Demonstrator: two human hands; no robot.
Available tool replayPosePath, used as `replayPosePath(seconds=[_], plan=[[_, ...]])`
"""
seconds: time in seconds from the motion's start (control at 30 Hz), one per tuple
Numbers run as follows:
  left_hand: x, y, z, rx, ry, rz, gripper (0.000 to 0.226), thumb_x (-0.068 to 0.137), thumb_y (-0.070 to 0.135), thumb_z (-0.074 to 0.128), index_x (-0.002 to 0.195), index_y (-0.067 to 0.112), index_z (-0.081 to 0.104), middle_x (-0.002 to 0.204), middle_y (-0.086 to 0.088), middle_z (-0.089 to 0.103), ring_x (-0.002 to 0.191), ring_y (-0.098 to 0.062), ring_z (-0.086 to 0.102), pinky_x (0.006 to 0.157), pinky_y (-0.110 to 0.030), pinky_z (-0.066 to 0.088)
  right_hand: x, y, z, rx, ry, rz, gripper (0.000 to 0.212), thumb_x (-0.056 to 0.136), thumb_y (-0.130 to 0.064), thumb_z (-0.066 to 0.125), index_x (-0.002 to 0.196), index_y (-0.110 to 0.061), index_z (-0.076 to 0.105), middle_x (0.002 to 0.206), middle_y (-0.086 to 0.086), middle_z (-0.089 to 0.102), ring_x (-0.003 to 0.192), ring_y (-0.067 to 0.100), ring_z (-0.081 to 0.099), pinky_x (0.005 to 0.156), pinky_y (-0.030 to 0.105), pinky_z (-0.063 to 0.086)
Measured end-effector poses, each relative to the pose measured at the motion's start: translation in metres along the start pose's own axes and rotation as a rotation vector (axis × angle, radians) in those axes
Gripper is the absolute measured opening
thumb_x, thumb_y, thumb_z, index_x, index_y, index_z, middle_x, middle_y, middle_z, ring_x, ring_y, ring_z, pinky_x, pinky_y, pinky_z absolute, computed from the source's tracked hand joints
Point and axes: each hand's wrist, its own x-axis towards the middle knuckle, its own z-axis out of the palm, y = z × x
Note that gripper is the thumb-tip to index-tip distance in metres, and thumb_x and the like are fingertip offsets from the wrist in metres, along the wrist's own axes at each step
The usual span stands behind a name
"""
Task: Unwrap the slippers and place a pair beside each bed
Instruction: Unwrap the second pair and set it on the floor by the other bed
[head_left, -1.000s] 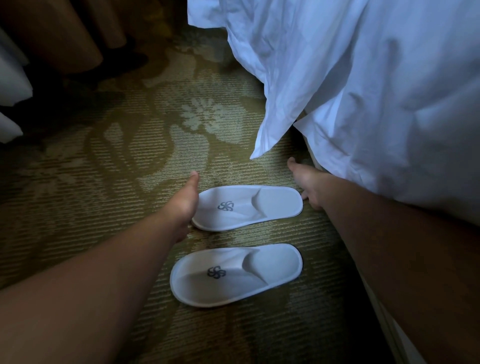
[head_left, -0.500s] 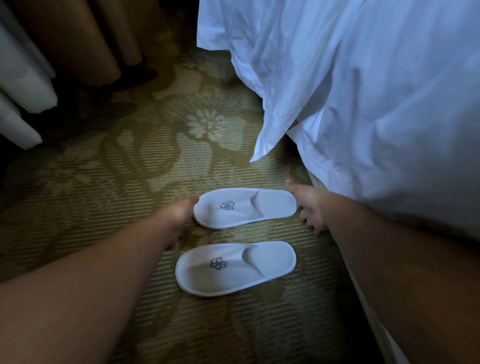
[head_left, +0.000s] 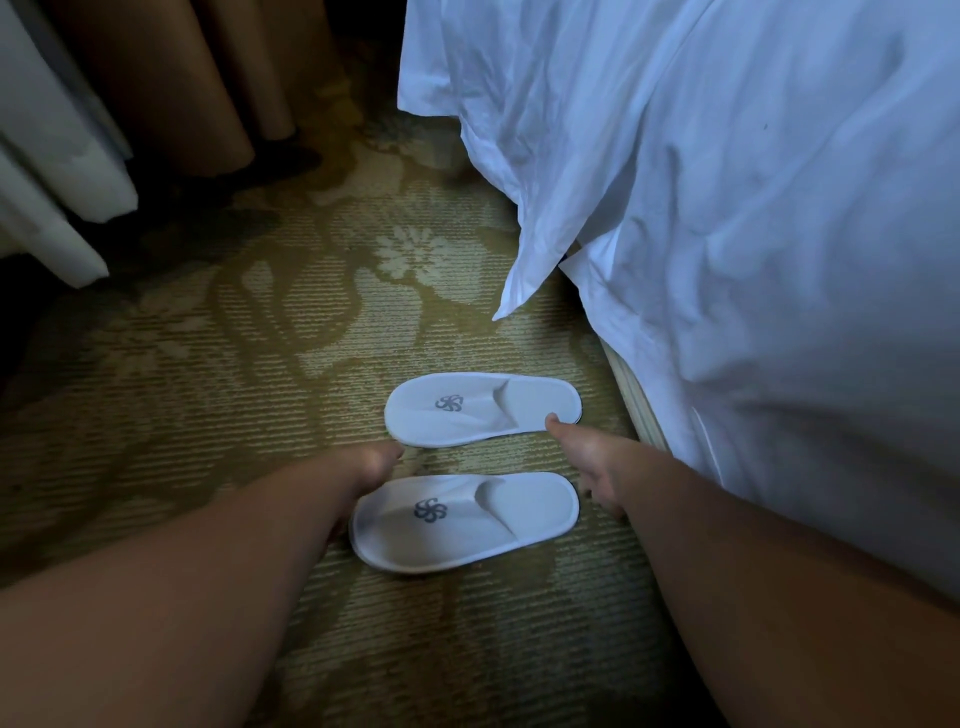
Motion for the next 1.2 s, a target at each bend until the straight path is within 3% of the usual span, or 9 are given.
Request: replayPosePath(seconds=[0.1,0.2,0.3,0.5,0.63,0.9,1.03,1.17,1.2], plan=[[0.001,-0.001,0.003,-0.036,-0.029,-0.012,0.064,0.100,0.053,0.040,0.150,0.012,0.038,0.158,-0.016,0.030,0.136,-0.037,0.039,0.089,-0.044,0.035,-0.005,0.003,0.000,0.010,-0.035,0.011,0.078,0.093,-0.066,0.032,0.153,-0.018,0.018,0.158,0.009,0.023,0.139,0.031,0.032,0.103,0.043,0.031],[0.003,0.002,0.007,-0.130,-0.060,-0.008,0.067,0.099,0.057,0.038,0.152,0.015,0.034,0.161,-0.011,0.027,0.140,-0.036,0.033,0.108,-0.047,0.028,-0.007,0.008,-0.005,-0.018,-0.033,0.075,0.082,0.090,-0.071,0.031,0.153,-0.019,0.018,0.157,0.015,0.025,0.139,0.037,0.030,0.109,0.049,0.024],[0.004,0.009,0.009,-0.195,-0.020,0.034,0.068,0.099,0.058,0.038,0.151,0.014,0.034,0.158,-0.014,0.032,0.137,-0.036,0.037,0.101,-0.045,0.031,-0.006,0.013,-0.010,-0.032,-0.031,0.139,0.086,0.089,-0.074,0.027,0.154,-0.019,0.013,0.157,0.017,0.023,0.137,0.043,0.031,0.112,0.054,0.016],[0.004,0.014,0.013,-0.288,-0.025,0.012,0.075,0.095,0.067,0.035,0.150,0.016,0.036,0.152,-0.014,0.039,0.130,-0.036,0.044,0.107,-0.047,0.035,-0.005,0.031,-0.021,-0.022,-0.003,0.229,0.090,0.087,-0.076,0.028,0.152,-0.015,0.018,0.154,0.016,0.032,0.132,0.044,0.038,0.110,0.059,0.015],[0.009,0.015,0.020,-0.292,0.007,0.074,0.069,0.098,0.063,0.031,0.150,0.017,0.036,0.153,-0.013,0.040,0.132,-0.035,0.044,0.104,-0.045,0.036,-0.001,0.032,-0.024,0.047,0.083,0.193,0.082,0.091,-0.069,0.032,0.151,-0.014,0.023,0.153,0.013,0.034,0.126,0.040,0.045,0.108,0.057,0.024],[0.011,0.021,0.023,-0.264,0.018,0.045,0.074,0.097,0.066,0.029,0.150,0.015,0.037,0.153,-0.015,0.038,0.133,-0.037,0.041,0.107,-0.048,0.032,0.005,0.026,-0.027,0.116,0.113,0.166,0.082,0.092,-0.069,0.030,0.152,-0.015,0.020,0.154,0.016,0.031,0.134,0.035,0.039,0.106,0.049,0.031],[0.011,0.025,0.023,-0.252,0.005,0.002,0.078,0.096,0.068,0.027,0.152,0.014,0.031,0.155,-0.017,0.035,0.135,-0.040,0.039,0.108,-0.051,0.031,0.007,0.021,-0.027,0.126,0.133,0.149,0.080,0.092,-0.069,0.029,0.151,-0.015,0.025,0.148,0.018,0.040,0.126,0.035,0.047,0.097,0.047,0.037],[0.013,0.025,0.023,-0.263,0.014,-0.023,0.078,0.096,0.067,0.029,0.154,0.015,0.027,0.158,-0.016,0.031,0.137,-0.040,0.037,0.109,-0.054,0.029,0.007,0.016,-0.029,0.139,0.102,0.139,0.077,0.092,-0.068,0.030,0.150,-0.018,0.026,0.151,0.015,0.037,0.129,0.033,0.044,0.078,0.043,0.037],[0.014,0.024,0.023,-0.261,0.016,-0.023,0.078,0.096,0.067,0.028,0.154,0.016,0.027,0.158,-0.015,0.031,0.137,-0.041,0.037,0.110,-0.056,0.028,0.007,0.016,-0.029,0.130,0.099,0.142,0.079,0.092,-0.069,0.030,0.151,-0.017,0.026,0.152,0.015,0.035,0.131,0.033,0.042,0.079,0.044,0.037]])
